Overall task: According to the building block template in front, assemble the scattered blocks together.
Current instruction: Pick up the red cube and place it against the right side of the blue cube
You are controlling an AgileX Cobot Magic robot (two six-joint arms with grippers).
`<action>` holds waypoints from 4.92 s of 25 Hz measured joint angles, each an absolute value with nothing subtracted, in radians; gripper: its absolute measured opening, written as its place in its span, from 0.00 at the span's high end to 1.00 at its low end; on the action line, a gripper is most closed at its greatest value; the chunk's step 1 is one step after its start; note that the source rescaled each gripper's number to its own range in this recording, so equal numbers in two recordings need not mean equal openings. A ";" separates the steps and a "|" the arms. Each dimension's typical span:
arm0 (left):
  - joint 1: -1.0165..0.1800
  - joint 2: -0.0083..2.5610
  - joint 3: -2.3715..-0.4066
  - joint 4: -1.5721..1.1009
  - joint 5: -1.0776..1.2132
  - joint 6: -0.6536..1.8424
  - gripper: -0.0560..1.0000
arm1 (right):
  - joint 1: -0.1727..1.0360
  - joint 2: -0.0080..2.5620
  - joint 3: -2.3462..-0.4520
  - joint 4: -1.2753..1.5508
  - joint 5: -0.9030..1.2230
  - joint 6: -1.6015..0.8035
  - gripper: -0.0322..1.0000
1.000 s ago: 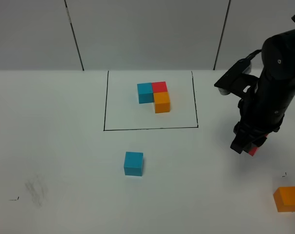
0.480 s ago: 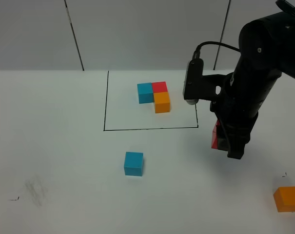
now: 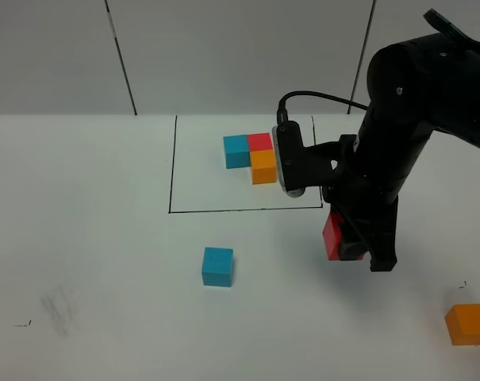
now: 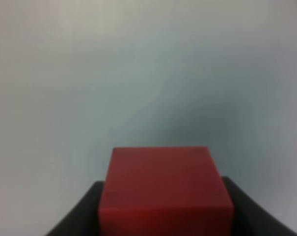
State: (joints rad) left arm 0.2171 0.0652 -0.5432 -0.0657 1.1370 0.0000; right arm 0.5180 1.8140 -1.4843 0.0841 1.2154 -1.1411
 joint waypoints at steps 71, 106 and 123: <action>0.217 0.065 -0.543 -0.040 1.137 0.000 0.37 | 0.662 2.255 -1.823 0.069 1.127 -0.854 0.97; 0.217 0.065 -0.543 -0.040 1.137 0.000 0.37 | 0.691 2.255 -1.823 0.021 1.132 -0.712 0.97; 0.217 0.065 -0.543 -0.039 1.137 0.000 0.37 | 0.691 2.257 -1.760 0.023 1.046 -0.723 0.97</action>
State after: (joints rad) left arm 0.2171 0.0652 -0.5432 -0.0393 1.1370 0.0000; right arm 0.6913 2.2572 -1.7601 0.0231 1.0456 -0.7226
